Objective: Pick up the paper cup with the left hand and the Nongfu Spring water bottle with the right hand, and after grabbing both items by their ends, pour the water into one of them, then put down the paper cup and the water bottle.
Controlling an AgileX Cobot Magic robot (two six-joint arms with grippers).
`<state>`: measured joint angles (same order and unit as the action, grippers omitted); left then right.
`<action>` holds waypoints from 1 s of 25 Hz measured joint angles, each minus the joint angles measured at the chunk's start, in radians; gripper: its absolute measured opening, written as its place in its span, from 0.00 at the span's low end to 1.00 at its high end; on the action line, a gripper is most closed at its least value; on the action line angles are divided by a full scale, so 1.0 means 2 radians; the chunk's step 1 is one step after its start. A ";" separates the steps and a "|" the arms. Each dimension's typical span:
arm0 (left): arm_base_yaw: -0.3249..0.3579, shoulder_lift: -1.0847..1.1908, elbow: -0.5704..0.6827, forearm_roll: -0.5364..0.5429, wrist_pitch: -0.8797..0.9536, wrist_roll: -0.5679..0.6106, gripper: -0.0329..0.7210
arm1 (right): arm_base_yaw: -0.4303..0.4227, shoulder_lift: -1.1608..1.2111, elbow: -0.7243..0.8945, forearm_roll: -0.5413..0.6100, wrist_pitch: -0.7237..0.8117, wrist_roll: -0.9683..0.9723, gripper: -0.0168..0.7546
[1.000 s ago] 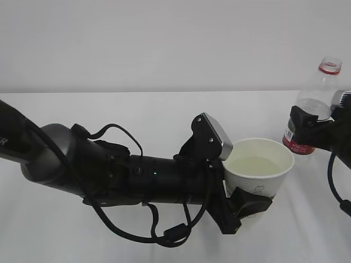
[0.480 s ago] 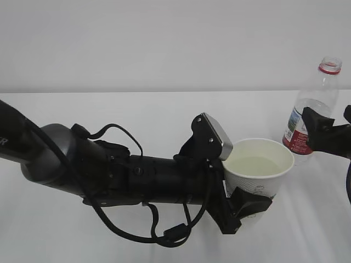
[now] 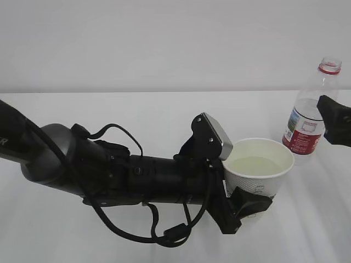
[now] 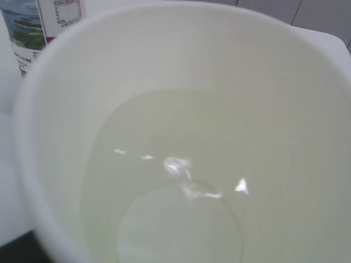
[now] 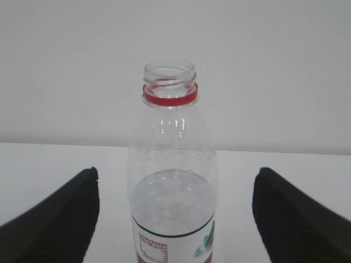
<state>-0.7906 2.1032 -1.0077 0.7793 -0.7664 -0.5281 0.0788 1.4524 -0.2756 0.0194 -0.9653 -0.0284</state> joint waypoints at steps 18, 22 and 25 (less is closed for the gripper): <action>0.000 0.000 0.000 -0.043 -0.015 0.000 0.72 | 0.000 -0.185 0.005 -0.001 0.206 -0.016 0.84; 0.002 0.000 0.000 -0.048 -0.015 0.000 0.72 | 0.000 -0.225 0.005 -0.001 0.226 -0.016 0.84; 0.006 0.000 0.000 -0.051 -0.015 0.000 0.72 | 0.000 -0.242 0.005 -0.001 0.233 -0.016 0.84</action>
<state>-0.7777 2.1032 -1.0077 0.6768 -0.7959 -0.5281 0.0788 0.9679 -0.2665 0.0178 -0.4991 -0.0610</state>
